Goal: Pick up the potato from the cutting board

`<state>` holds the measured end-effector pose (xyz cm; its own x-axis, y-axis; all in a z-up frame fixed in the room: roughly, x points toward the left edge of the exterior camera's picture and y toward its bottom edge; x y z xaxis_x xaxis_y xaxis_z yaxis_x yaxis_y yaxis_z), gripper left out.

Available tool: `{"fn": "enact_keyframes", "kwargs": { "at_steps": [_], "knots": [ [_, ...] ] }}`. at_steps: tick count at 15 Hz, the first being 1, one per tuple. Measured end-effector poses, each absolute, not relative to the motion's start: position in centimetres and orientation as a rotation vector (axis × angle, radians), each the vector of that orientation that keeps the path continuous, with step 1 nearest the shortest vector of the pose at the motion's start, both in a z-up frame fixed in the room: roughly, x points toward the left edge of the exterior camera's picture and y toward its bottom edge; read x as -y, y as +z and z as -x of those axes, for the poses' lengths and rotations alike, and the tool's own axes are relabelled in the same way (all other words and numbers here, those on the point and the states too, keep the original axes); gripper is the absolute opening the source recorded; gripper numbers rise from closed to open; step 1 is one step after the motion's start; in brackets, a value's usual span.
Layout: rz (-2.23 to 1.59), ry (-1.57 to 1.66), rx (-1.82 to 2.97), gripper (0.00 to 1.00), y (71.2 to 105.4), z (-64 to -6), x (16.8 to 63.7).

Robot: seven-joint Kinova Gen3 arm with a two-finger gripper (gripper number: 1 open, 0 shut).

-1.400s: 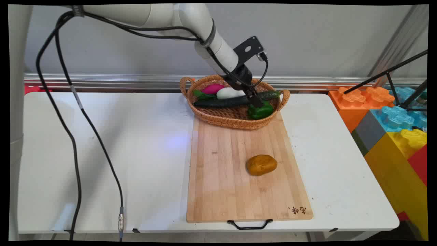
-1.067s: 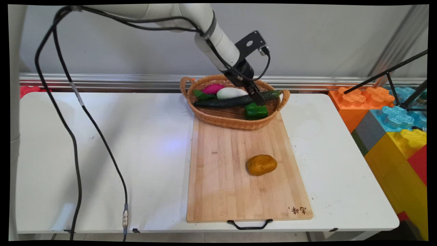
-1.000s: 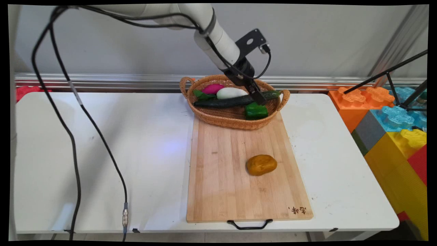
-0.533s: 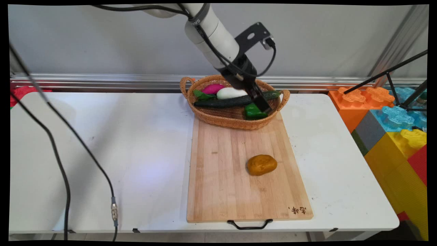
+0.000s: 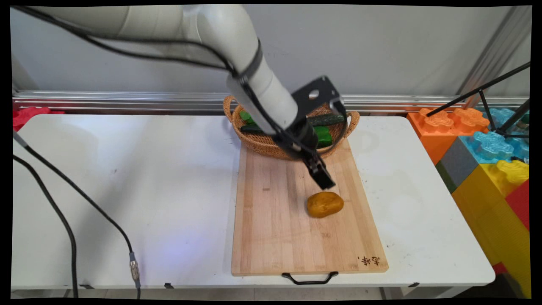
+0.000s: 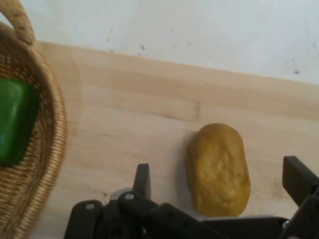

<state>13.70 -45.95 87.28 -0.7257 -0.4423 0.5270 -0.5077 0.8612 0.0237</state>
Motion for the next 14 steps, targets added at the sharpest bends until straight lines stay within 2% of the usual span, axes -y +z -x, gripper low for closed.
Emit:
{"fn": "enact_keyframes", "kwargs": {
  "at_steps": [8, 13, 14],
  "knots": [
    [-0.696, 0.199, 2.535, 1.00, 80.7, -10.8, 45.1],
    [-0.697, 0.208, 2.547, 1.00, 78.1, -10.0, 45.0],
    [-0.698, 0.208, 2.547, 0.00, 77.8, -9.9, 45.0]
  ]
}}
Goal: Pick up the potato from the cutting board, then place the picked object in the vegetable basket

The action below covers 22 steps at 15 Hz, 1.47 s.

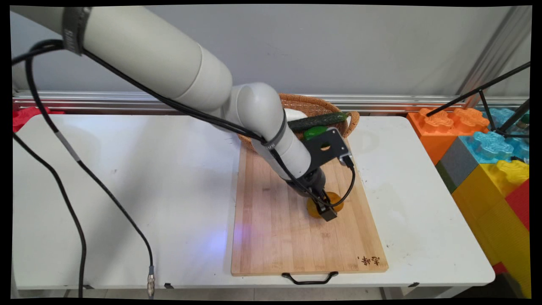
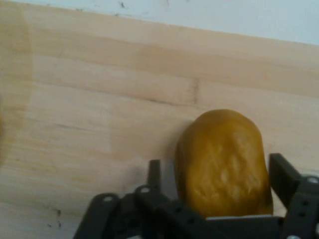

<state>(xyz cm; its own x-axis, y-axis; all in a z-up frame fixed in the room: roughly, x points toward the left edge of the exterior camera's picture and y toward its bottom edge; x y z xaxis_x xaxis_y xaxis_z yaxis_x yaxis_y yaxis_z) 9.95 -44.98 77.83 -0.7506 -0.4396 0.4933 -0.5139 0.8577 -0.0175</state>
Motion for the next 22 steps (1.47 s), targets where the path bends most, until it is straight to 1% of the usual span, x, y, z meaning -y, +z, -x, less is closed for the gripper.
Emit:
{"fn": "enact_keyframes", "kwargs": {
  "at_steps": [3, 6, 10, 12, 15, 18, 20, 22],
  "knots": [
    [-0.703, 0.198, 2.545, 0.00, 77.5, -9.8, 44.6],
    [-0.704, 0.182, 2.521, 0.00, 79.2, -10.0, 44.4],
    [-0.694, 0.239, 2.475, 0.00, 84.7, -12.0, 45.3],
    [-0.699, 0.288, 2.466, 0.00, 87.5, -14.0, 46.3],
    [-0.755, 0.354, 2.473, 0.00, 90.2, -18.2, 48.4],
    [-0.831, 0.411, 2.482, 0.00, 91.1, -22.9, 50.8],
    [-0.871, 0.436, 2.490, 0.00, 90.6, -25.5, 52.4],
    [-0.907, 0.441, 2.499, 0.00, 89.2, -27.5, 54.0]
  ]
}}
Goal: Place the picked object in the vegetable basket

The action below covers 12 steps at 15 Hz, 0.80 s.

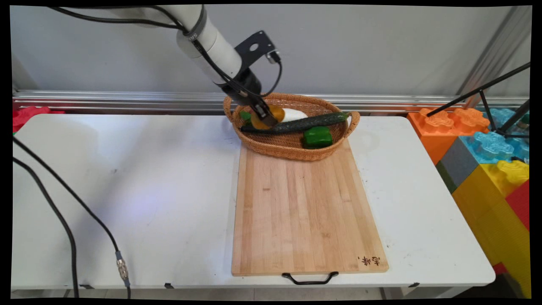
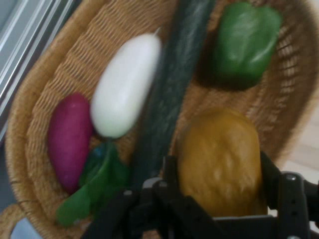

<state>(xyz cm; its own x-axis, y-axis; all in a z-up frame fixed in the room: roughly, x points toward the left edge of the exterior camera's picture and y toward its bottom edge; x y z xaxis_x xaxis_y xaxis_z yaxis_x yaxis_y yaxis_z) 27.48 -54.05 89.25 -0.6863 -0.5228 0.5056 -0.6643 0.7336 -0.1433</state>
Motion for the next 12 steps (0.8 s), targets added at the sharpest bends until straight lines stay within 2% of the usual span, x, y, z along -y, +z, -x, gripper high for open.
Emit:
{"fn": "enact_keyframes", "kwargs": {
  "at_steps": [5, 10, 11, 12],
  "knots": [
    [-0.962, 0.394, 2.503, 0.00, 85.6, -29.6, 57.0],
    [-0.973, 0.358, 2.480, 0.00, 84.2, -29.3, 58.9],
    [-0.973, 0.352, 2.476, 1.00, 84.1, -29.2, 59.1],
    [-0.974, 0.344, 2.471, 1.00, 84.1, -29.1, 59.4]
  ]
}}
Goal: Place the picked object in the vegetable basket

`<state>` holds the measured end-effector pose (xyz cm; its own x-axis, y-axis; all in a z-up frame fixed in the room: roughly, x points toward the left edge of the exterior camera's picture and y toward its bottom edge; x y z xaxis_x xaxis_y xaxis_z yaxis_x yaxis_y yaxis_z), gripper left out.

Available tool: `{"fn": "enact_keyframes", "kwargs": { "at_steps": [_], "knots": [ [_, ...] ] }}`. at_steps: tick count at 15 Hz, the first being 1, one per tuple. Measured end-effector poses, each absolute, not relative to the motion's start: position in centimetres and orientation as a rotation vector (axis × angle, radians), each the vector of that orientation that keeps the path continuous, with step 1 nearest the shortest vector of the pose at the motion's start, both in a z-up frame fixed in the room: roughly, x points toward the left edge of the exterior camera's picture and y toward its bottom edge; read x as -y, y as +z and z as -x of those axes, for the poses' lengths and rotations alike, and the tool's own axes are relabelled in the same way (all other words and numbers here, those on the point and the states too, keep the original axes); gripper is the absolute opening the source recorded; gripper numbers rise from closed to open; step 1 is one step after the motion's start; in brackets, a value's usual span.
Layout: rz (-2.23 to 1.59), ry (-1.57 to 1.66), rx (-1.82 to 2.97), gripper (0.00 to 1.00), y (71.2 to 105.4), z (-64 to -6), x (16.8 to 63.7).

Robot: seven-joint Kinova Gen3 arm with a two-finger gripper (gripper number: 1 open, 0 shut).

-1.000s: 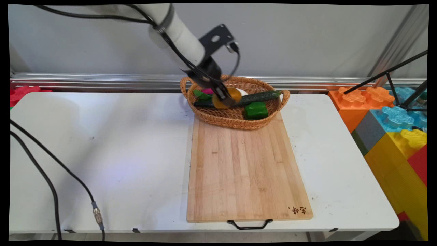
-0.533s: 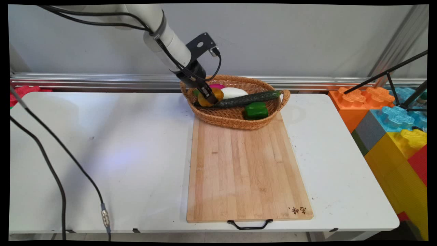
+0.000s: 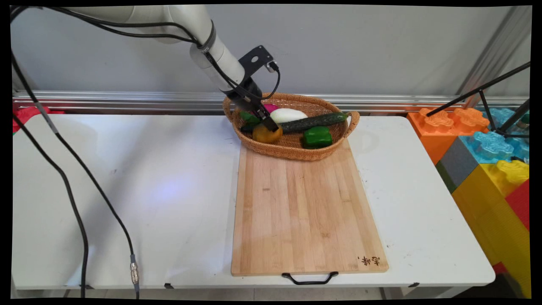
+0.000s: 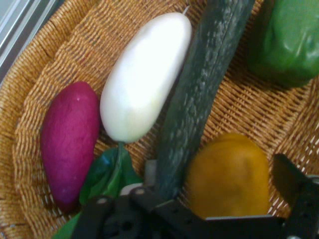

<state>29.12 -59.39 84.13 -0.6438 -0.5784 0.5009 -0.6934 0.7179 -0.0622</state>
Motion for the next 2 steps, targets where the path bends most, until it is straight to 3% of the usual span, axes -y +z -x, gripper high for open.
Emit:
{"fn": "enact_keyframes", "kwargs": {
  "at_steps": [2],
  "knots": [
    [-0.975, 0.335, 2.463, 1.00, 84.36, -28.97, 59.73]
  ]
}}
